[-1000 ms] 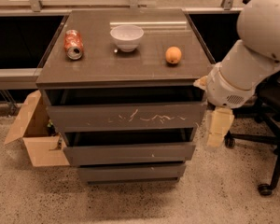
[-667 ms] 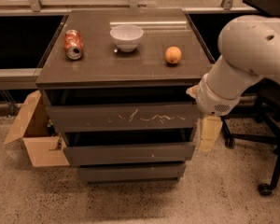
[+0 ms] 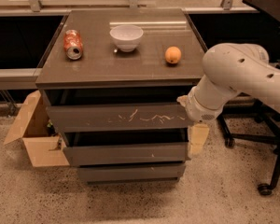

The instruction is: Open top drawer

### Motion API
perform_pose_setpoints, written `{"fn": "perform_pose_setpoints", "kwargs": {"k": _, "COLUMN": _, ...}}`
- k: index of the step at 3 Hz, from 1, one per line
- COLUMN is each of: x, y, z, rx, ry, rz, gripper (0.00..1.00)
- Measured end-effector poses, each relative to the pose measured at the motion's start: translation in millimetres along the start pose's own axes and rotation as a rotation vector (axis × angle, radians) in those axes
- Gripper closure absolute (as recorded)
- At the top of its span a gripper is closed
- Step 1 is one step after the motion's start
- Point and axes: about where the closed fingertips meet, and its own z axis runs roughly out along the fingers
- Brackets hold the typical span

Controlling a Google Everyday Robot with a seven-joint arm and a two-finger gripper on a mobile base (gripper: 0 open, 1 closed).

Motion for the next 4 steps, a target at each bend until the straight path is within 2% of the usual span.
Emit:
{"fn": "perform_pose_setpoints", "kwargs": {"k": 2, "x": 7, "y": -42, "z": 50, "rx": 0.021, "ry": -0.043, "rz": 0.001, "gripper": 0.0}}
{"fn": "perform_pose_setpoints", "kwargs": {"k": 3, "x": 12, "y": -57, "z": 70, "rx": 0.011, "ry": -0.05, "rz": 0.012, "gripper": 0.0}}
{"fn": "perform_pose_setpoints", "kwargs": {"k": 4, "x": 13, "y": -68, "z": 84, "rx": 0.002, "ry": -0.061, "rz": 0.015, "gripper": 0.23}}
